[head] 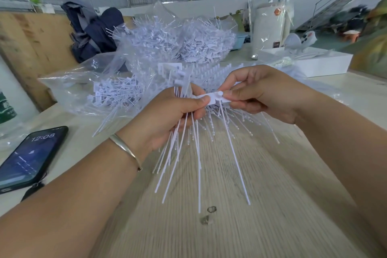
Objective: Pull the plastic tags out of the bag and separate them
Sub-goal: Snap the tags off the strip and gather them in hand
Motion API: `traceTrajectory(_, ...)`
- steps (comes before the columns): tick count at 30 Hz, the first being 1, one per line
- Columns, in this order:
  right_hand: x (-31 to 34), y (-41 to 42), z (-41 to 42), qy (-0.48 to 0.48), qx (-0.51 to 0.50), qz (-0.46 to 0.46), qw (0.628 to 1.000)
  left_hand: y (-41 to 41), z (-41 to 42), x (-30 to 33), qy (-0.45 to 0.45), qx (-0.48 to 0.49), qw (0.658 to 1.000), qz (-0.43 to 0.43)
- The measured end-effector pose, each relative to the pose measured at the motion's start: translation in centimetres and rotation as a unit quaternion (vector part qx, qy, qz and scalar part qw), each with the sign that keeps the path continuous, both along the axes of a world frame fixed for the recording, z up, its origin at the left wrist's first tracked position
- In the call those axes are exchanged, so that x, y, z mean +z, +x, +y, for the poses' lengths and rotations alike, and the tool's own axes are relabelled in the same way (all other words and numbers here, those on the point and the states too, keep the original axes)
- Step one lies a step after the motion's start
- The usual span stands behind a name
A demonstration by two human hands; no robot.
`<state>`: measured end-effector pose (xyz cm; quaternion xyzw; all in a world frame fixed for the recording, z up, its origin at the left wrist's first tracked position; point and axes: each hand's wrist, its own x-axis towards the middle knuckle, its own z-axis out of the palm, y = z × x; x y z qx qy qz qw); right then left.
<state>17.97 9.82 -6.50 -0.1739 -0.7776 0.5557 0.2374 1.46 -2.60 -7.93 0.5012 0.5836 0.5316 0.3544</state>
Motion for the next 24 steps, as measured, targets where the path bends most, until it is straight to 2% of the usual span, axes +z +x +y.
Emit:
traceTrajectory(5, 0.4, 0.3, -0.1, 0.004, 0.019, -0.007, 1.000, 0.3, -0.4, 0.4, -0.001, -0.011, 1.000, 0.022)
traceTrajectory(12, 0.7, 0.8, -0.4, 0.055, 0.062, -0.097, 0.992, 0.2, -1.1, 1.3, -0.003, -0.032, 0.982, 0.188)
traceTrajectory(14, 0.5, 0.7, -0.3, 0.088, 0.055, -0.132, 0.986, 0.0, -1.1, 1.5, -0.017, -0.021, 0.959, 0.281)
traceTrajectory(16, 0.4, 0.8, -0.3, 0.128, 0.037, -0.177, 0.975, -0.1, -1.1, 1.4, -0.045, -0.003, 0.919, 0.392)
traceTrajectory(17, 0.4, 0.8, -0.3, 0.136, 0.031, -0.187, 0.972, 0.0, -1.0, 1.3, -0.051, 0.007, 0.917, 0.396)
traceTrajectory(19, 0.5, 0.7, -0.5, 0.120, 0.021, -0.162, 0.979, 0.2, -0.7, 0.8, -0.032, 0.024, 0.950, 0.309)
traceTrajectory(21, 0.7, 0.6, -0.6, 0.076, 0.024, -0.103, 0.992, 0.4, -0.6, 0.6, -0.001, 0.035, 0.986, 0.164)
traceTrajectory(24, 0.7, 0.3, -0.8, 0.012, 0.015, -0.015, 1.000, 0.3, -0.4, 0.7, 0.014, 0.030, 0.999, -0.005)
